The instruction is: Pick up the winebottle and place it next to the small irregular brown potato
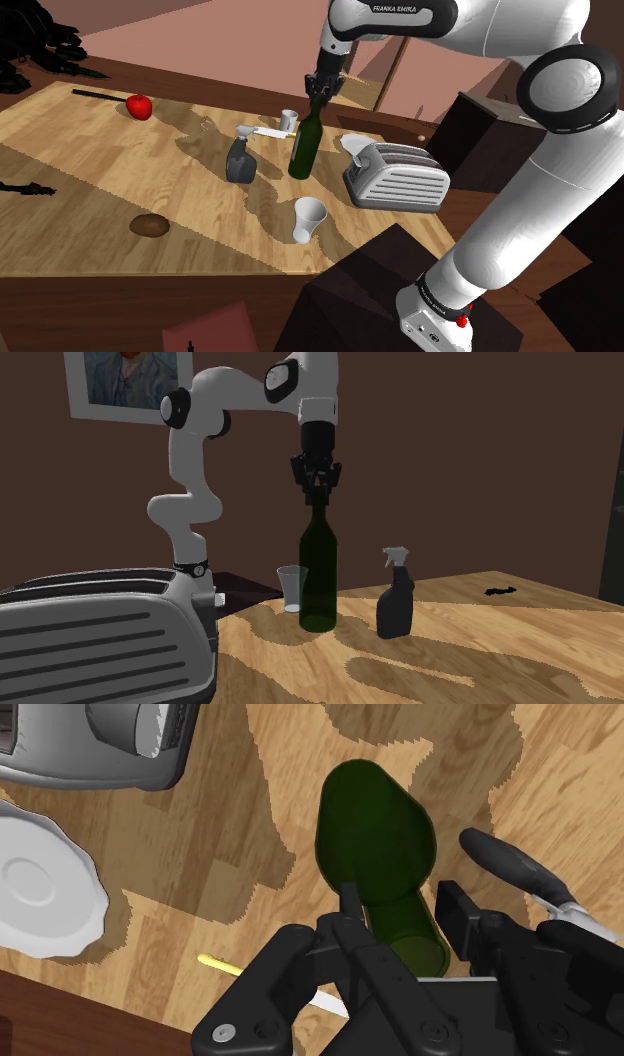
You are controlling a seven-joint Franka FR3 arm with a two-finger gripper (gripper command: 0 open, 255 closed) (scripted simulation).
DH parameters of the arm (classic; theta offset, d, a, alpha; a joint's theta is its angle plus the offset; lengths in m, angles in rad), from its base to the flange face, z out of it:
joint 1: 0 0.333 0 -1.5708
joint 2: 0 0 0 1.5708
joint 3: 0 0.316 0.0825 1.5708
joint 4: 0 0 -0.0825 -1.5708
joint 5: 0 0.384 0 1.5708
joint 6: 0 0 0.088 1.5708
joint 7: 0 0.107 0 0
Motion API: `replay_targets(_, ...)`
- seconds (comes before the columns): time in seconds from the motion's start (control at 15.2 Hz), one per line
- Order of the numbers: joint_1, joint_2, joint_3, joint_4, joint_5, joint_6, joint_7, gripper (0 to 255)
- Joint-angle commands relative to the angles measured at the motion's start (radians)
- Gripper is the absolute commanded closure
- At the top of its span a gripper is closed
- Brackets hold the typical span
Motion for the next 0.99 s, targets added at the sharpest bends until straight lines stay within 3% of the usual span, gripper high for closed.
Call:
replay_targets(0.0,0.0,-0.003,0.0,0.024,0.001,-0.027,-0.001,255)
replay_targets(0.59,0.002,0.009,0.001,0.158,0.0,-0.148,-0.005,255)
replay_targets(0.92,0.068,0.059,0.052,0.223,-0.015,-0.171,0.111,255)
